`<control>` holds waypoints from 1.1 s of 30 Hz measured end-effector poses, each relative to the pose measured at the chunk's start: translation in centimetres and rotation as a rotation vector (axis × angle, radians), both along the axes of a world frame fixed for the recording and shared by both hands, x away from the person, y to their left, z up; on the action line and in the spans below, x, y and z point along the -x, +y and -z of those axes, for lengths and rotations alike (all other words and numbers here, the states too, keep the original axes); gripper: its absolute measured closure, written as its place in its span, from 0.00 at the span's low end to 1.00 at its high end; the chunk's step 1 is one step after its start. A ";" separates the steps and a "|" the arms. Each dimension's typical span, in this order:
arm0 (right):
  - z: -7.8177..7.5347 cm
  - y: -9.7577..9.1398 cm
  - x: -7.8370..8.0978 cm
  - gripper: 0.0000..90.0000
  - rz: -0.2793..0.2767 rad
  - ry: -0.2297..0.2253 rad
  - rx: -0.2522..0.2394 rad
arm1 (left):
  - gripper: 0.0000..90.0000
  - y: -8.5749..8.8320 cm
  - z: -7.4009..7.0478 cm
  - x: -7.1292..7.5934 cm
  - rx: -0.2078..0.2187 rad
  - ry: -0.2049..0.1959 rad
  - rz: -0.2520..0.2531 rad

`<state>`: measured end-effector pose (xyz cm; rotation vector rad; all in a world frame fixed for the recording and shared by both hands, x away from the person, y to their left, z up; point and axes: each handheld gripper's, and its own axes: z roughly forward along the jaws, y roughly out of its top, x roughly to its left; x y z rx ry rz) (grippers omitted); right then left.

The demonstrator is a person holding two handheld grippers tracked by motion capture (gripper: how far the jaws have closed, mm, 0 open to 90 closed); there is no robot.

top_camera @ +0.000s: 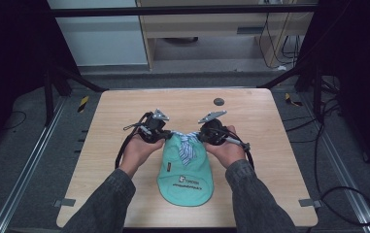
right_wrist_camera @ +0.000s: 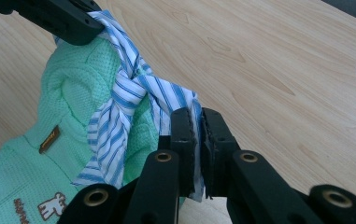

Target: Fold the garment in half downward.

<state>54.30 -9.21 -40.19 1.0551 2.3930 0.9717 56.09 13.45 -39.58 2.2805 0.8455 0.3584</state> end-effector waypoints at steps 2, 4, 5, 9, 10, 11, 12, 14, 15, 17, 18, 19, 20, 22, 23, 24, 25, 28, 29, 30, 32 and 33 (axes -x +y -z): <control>-0.1 0.0 0.0 0.94 -0.001 0.000 0.001 | 0.95 0.0 0.0 0.0 0.000 -0.002 -0.002; -0.1 0.0 0.0 0.94 -0.001 0.001 -0.002 | 0.95 0.0 -0.1 0.0 0.001 -0.003 -0.002; -0.2 0.1 0.0 0.94 -0.001 -0.001 0.000 | 0.95 0.0 -0.1 0.0 -0.001 -0.004 -0.001; -0.5 0.1 0.0 0.94 -0.004 -0.004 0.003 | 0.95 0.0 -0.4 0.0 -0.004 -0.010 0.003; -0.6 0.2 0.0 0.94 -0.003 -0.006 0.004 | 0.95 0.0 -0.6 0.0 -0.010 -0.011 0.009; -0.7 0.2 0.0 0.94 -0.003 -0.007 0.004 | 0.95 0.0 -0.7 0.0 -0.007 -0.014 0.007; -0.8 0.2 0.0 0.94 -0.003 -0.006 0.003 | 0.95 0.0 -0.8 0.0 -0.008 -0.016 0.011; -1.0 0.2 0.0 0.93 -0.005 -0.011 0.007 | 0.95 -0.1 -1.0 0.0 -0.010 -0.021 0.012; -1.0 0.2 0.0 0.93 -0.005 -0.011 0.007 | 0.95 -0.1 -1.1 0.1 -0.013 -0.021 0.014; -1.2 0.3 -0.1 0.93 -0.006 -0.013 0.011 | 0.95 -0.2 -1.2 0.0 -0.015 -0.027 0.014; -1.2 0.3 -0.1 0.93 -0.009 -0.015 0.014 | 0.95 -0.2 -1.3 0.0 -0.016 -0.030 0.015; -1.3 0.3 -0.1 0.93 -0.010 -0.016 0.014 | 0.95 -0.2 -1.4 0.0 -0.020 -0.030 0.014; -1.5 0.3 -0.1 0.93 -0.010 -0.018 0.015 | 0.95 -0.2 -1.5 0.0 -0.015 -0.033 0.013; -1.7 0.3 -0.2 0.93 -0.013 -0.020 0.017 | 0.95 -0.2 -1.8 -0.1 -0.018 -0.038 0.013; -1.8 0.3 -0.2 0.93 -0.012 -0.022 0.019 | 0.95 -0.2 -1.9 -0.1 -0.018 -0.040 0.015; -1.9 0.4 -0.2 0.93 -0.012 -0.022 0.018 | 0.95 -0.2 -2.0 -0.2 -0.022 -0.042 0.016; -2.1 0.4 -0.2 0.93 -0.014 -0.027 0.022 | 0.95 -0.2 -2.2 -0.2 -0.022 -0.043 0.014; -2.3 0.5 -0.3 0.93 -0.017 -0.032 0.024 | 0.95 -0.1 -2.5 -0.3 -0.023 -0.049 0.016; -2.4 0.5 -0.3 0.93 -0.018 -0.033 0.027 | 0.95 -0.2 -2.5 -0.3 -0.019 -0.048 0.014; -2.4 0.5 -0.4 0.94 -0.019 -0.034 0.027 | 0.95 -0.2 -2.5 -0.3 -0.021 -0.048 0.015; -2.4 0.5 -0.4 0.93 -0.021 -0.035 0.032 | 0.95 -0.2 -2.5 -0.3 -0.022 -0.048 0.016; -2.4 0.5 -0.4 0.94 -0.021 -0.034 0.034 | 0.95 -0.3 -2.5 -0.3 -0.024 -0.048 0.017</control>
